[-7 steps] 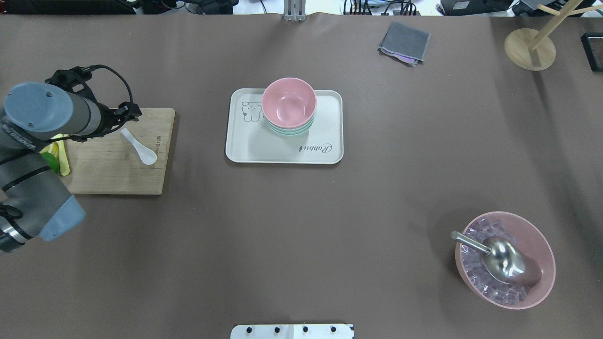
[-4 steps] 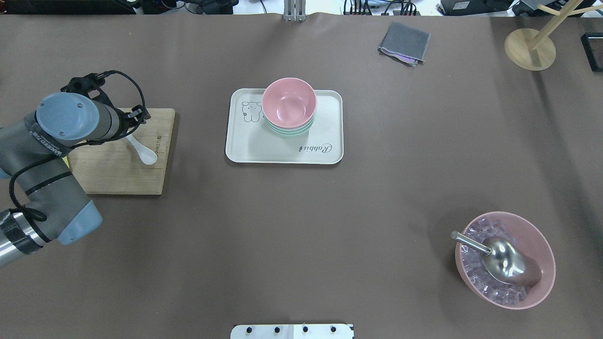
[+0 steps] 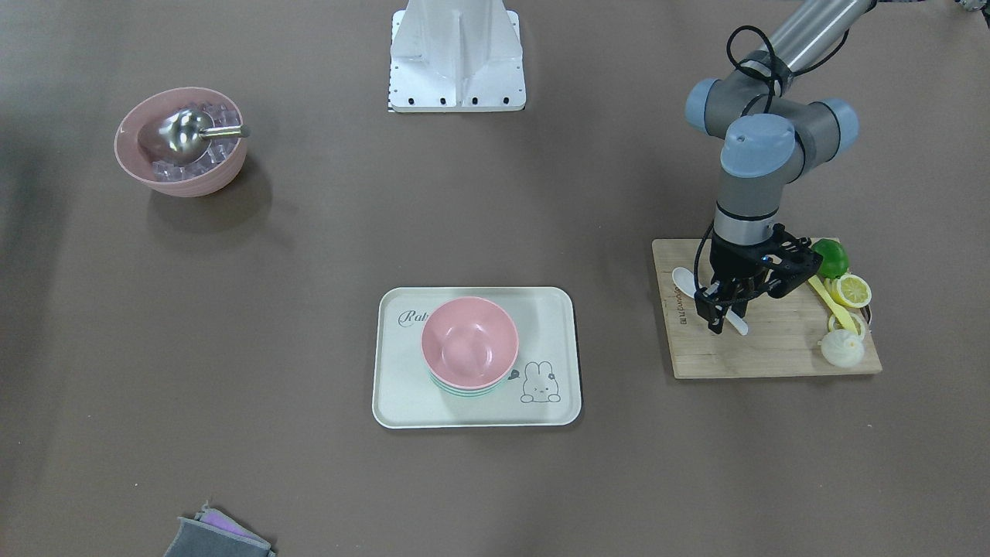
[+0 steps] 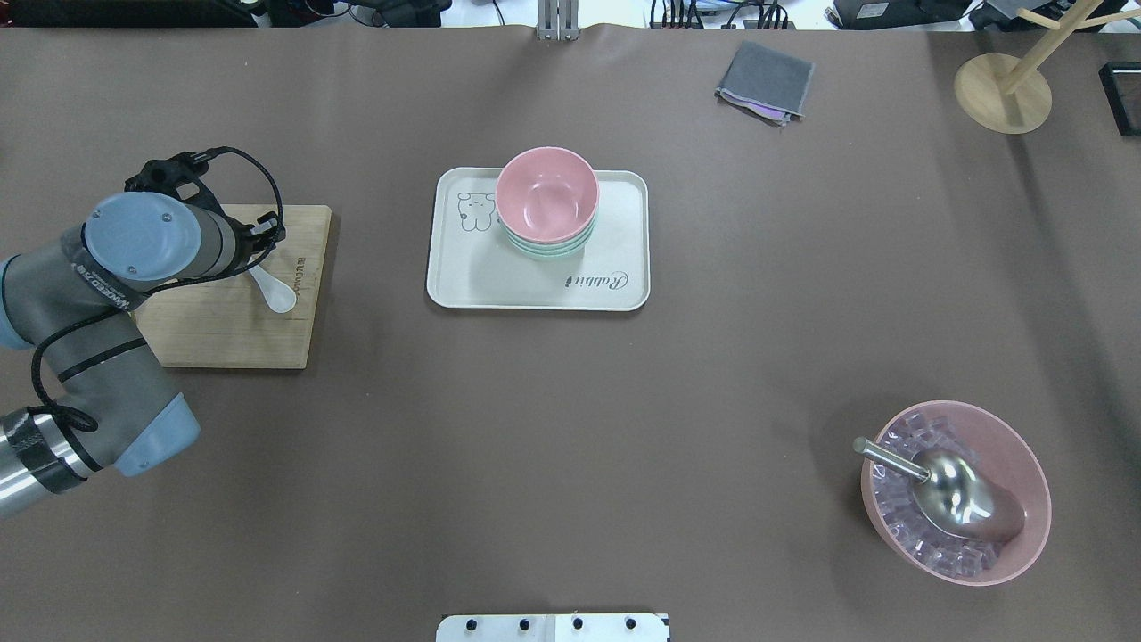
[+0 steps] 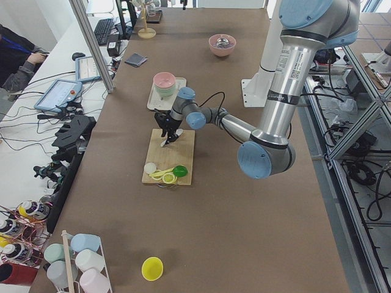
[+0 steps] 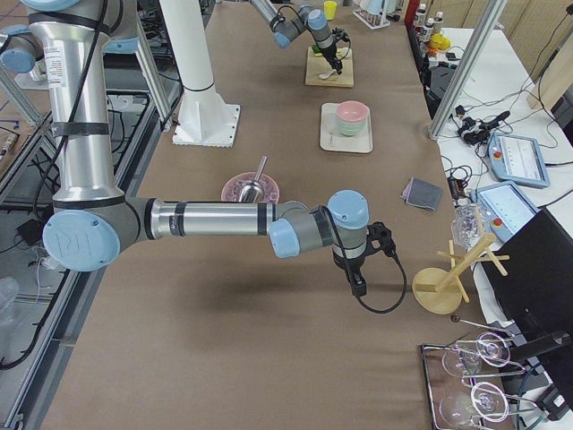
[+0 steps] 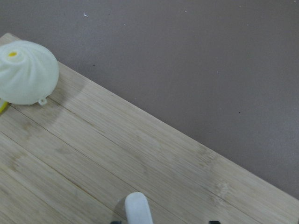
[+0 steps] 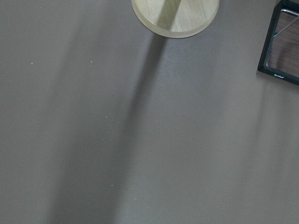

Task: Stack pink bowl on green and place spoon
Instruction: 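Lower the left gripper onto the white spoon on the cutting board and grasp it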

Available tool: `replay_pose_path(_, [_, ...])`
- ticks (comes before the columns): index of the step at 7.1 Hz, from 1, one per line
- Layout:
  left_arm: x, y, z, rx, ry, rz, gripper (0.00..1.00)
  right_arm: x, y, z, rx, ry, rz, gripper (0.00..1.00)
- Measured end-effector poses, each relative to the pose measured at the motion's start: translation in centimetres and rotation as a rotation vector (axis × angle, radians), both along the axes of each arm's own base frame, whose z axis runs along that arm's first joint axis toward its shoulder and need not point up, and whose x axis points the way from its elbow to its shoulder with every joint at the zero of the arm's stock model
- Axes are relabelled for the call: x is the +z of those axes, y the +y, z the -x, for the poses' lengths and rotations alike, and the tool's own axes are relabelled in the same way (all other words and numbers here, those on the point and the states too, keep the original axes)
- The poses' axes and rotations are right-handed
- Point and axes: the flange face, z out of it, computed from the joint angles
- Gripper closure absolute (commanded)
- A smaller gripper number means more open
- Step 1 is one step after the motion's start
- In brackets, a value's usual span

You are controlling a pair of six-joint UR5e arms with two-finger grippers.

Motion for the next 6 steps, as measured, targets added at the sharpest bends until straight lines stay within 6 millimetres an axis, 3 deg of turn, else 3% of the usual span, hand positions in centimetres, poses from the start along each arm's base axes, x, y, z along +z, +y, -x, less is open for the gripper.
replay_pose_path(2, [0.01, 0.04, -0.03, 0.001, 0.0, 0.0, 0.66, 0.08, 0.13, 0.0, -0.002, -0.001, -0.001, 0.0])
replay_pose_path(4, [0.04, 0.16, -0.17, 0.006, -0.001, -0.002, 1.0, 0.23, 0.28, -0.02, -0.003, 0.0, 0.001, 0.0])
replay_pose_path(6, [-0.19, 0.25, -0.32, 0.011, 0.0, -0.007, 1.0, 0.29, 0.33, -0.02, -0.004, 0.0, 0.002, 0.0])
